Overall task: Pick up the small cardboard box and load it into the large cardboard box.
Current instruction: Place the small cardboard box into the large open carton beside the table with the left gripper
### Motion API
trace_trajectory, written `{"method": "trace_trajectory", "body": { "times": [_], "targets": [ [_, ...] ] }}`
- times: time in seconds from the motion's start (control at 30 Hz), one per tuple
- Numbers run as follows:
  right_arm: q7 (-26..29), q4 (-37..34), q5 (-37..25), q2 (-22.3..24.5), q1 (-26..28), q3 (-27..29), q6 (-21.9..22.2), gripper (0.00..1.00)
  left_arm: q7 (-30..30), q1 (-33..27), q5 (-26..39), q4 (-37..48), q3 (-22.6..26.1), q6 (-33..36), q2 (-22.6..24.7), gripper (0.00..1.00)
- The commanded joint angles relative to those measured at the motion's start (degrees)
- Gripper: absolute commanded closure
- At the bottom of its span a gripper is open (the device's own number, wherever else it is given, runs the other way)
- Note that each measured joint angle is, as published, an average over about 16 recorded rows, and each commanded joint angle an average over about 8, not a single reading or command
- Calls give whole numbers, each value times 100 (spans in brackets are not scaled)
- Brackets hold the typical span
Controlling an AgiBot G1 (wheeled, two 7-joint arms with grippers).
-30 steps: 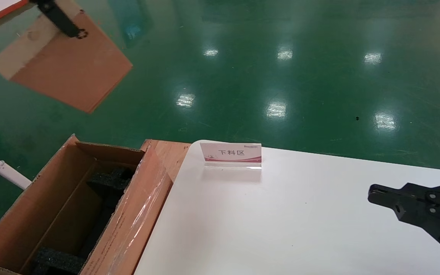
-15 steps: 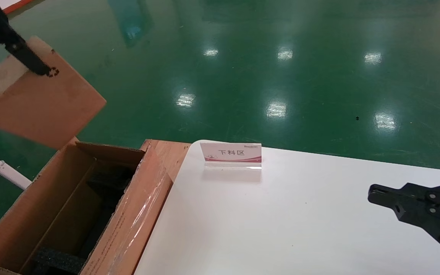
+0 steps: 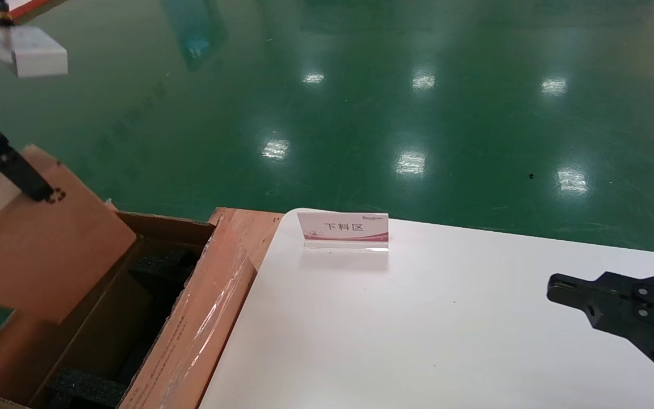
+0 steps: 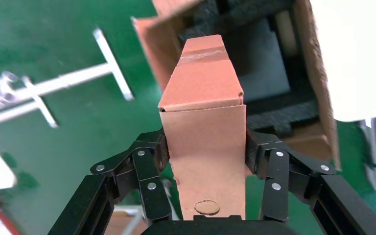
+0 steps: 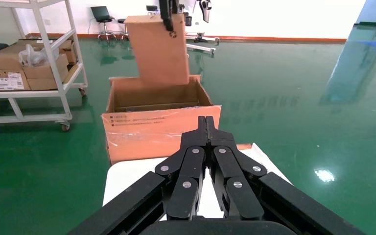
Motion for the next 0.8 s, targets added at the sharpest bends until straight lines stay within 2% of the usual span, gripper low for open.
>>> {"method": "trace_trajectory", "body": {
  "times": [0.03, 0.3, 0.8],
  "targets": [
    [0, 0, 0, 0, 0, -1, 0, 0, -112, 10, -241, -88, 272, -3, 11, 100],
    [-2, 0, 2, 1, 1, -3, 1, 0, -78, 354, -842, 374, 794, -110, 4, 100],
    [-4, 0, 5, 3, 2, -8, 3, 0, 207, 1274, -1190, 1428, 810, -232, -276, 100]
  ]
}}
